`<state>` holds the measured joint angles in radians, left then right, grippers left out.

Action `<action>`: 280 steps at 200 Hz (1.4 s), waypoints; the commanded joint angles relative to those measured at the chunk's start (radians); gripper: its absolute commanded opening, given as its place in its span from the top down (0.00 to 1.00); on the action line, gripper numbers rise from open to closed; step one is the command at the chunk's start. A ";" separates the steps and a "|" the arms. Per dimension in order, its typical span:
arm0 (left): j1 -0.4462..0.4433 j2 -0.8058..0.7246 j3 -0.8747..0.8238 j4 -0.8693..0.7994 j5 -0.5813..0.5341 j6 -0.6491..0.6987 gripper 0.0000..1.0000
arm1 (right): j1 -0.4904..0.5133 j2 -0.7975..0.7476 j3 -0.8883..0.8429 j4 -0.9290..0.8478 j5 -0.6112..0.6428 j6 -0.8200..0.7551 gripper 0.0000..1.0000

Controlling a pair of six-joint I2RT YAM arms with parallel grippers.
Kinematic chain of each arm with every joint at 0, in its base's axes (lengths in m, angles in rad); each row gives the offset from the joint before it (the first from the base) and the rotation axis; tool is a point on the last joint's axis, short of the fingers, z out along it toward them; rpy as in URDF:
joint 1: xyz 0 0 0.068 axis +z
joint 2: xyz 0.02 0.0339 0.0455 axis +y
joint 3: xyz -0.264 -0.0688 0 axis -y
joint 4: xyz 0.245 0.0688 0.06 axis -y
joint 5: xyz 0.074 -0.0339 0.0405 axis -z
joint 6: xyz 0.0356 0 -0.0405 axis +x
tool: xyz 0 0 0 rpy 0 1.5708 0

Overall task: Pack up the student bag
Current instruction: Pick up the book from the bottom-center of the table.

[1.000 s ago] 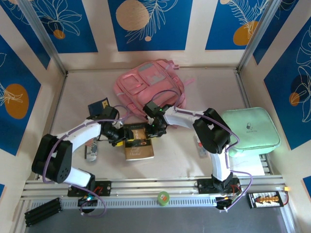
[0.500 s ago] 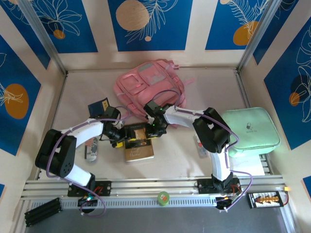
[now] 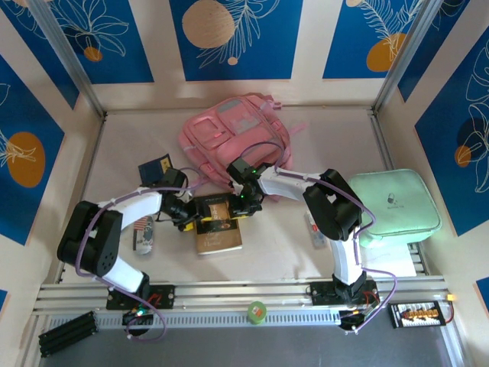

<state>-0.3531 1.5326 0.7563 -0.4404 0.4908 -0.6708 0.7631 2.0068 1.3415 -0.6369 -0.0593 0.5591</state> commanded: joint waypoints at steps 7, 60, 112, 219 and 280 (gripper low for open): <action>-0.007 -0.067 0.003 0.110 0.175 0.033 0.42 | -0.020 0.144 -0.090 -0.075 0.193 0.019 0.78; -0.006 -0.209 -0.049 0.141 0.181 0.039 0.47 | -0.018 0.146 -0.084 -0.078 0.193 0.013 0.78; -0.017 -0.130 -0.060 0.204 0.202 -0.001 0.60 | -0.011 0.109 -0.098 -0.056 0.196 0.004 0.78; -0.014 -0.318 0.119 -0.059 0.018 0.118 1.00 | -0.058 -0.415 -0.184 0.097 0.168 0.012 0.39; -0.015 -0.351 0.295 0.049 -0.072 -0.117 1.00 | -0.288 -0.643 -0.361 0.356 -0.044 0.162 0.25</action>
<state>-0.3649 1.1995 0.9802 -0.4980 0.4637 -0.6819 0.5598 1.3991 1.0534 -0.4072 0.0444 0.6304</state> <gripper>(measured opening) 0.167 0.733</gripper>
